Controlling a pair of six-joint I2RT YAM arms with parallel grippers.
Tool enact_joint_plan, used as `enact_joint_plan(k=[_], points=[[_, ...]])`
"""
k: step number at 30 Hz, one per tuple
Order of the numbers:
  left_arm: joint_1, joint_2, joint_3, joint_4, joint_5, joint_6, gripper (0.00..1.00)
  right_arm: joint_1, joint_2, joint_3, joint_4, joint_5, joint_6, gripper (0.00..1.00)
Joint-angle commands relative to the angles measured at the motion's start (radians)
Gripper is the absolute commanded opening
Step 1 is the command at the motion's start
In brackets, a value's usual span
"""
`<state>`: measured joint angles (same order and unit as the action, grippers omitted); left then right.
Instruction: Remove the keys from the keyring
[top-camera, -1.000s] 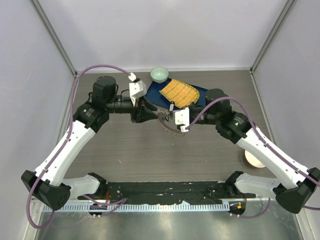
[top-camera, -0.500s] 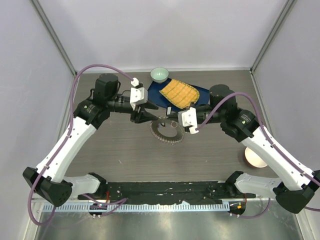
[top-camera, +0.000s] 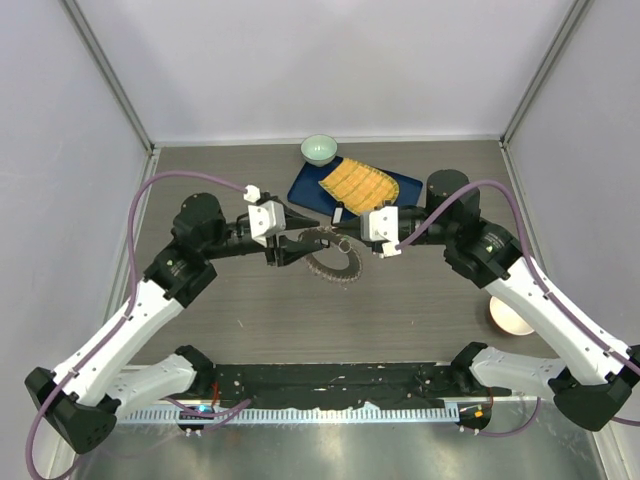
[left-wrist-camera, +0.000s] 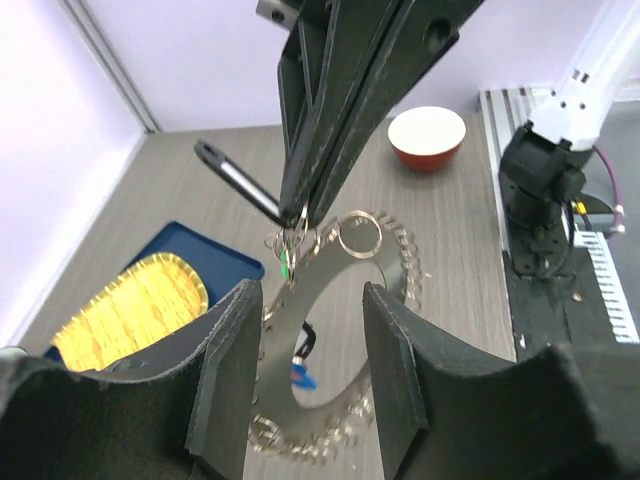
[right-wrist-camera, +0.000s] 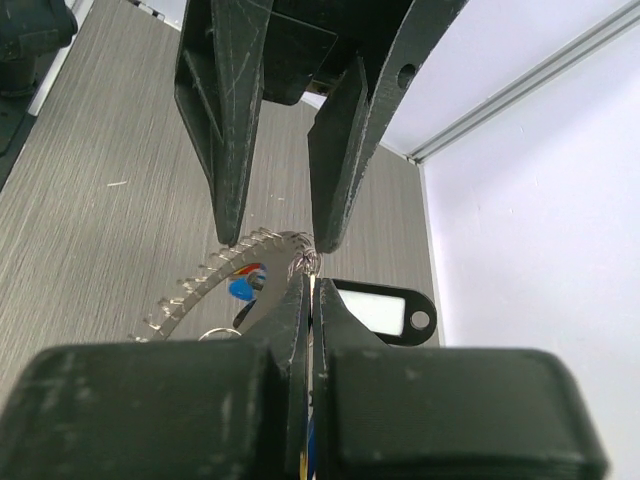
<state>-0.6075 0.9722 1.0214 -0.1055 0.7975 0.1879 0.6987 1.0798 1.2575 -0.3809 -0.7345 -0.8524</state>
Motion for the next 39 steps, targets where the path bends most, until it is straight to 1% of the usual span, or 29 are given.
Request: enact_joint_plan(k=[1,3,9,15,19,25,30,36,37,39], points=[[-0.044,0.006,-0.024,0.171,-0.129,-0.056,0.48,-0.001,-0.024,-0.001,0.14,0.001,0.058,0.01],[-0.051,0.014,-0.026,0.179,-0.133,-0.064,0.46,-0.001,-0.023,-0.001,0.146,0.0,0.068,0.01],[-0.051,0.019,-0.038,0.227,-0.181,-0.073,0.45,-0.001,-0.027,0.006,0.139,0.004,0.073,0.01],[-0.051,0.034,-0.035,0.221,-0.162,-0.071,0.43,-0.001,-0.034,-0.004,0.137,0.007,0.078,0.01],[-0.051,0.048,-0.027,0.189,-0.118,-0.064,0.4,-0.002,-0.035,-0.004,0.137,0.014,0.078,0.01],[-0.051,0.036,-0.035,0.148,-0.106,-0.039,0.4,-0.002,-0.043,-0.007,0.139,0.021,0.078,0.01],[-0.051,0.039,-0.041,0.156,-0.106,-0.053,0.38,-0.001,-0.044,-0.013,0.139,0.017,0.084,0.01],[-0.051,0.051,-0.037,0.156,-0.083,-0.056,0.27,-0.001,-0.052,-0.018,0.152,0.015,0.096,0.01],[-0.049,0.051,-0.037,0.153,-0.078,-0.05,0.19,-0.002,-0.058,-0.02,0.151,0.015,0.098,0.01],[-0.051,0.046,-0.03,0.132,-0.066,-0.038,0.08,-0.001,-0.06,-0.023,0.149,0.017,0.098,0.01]])
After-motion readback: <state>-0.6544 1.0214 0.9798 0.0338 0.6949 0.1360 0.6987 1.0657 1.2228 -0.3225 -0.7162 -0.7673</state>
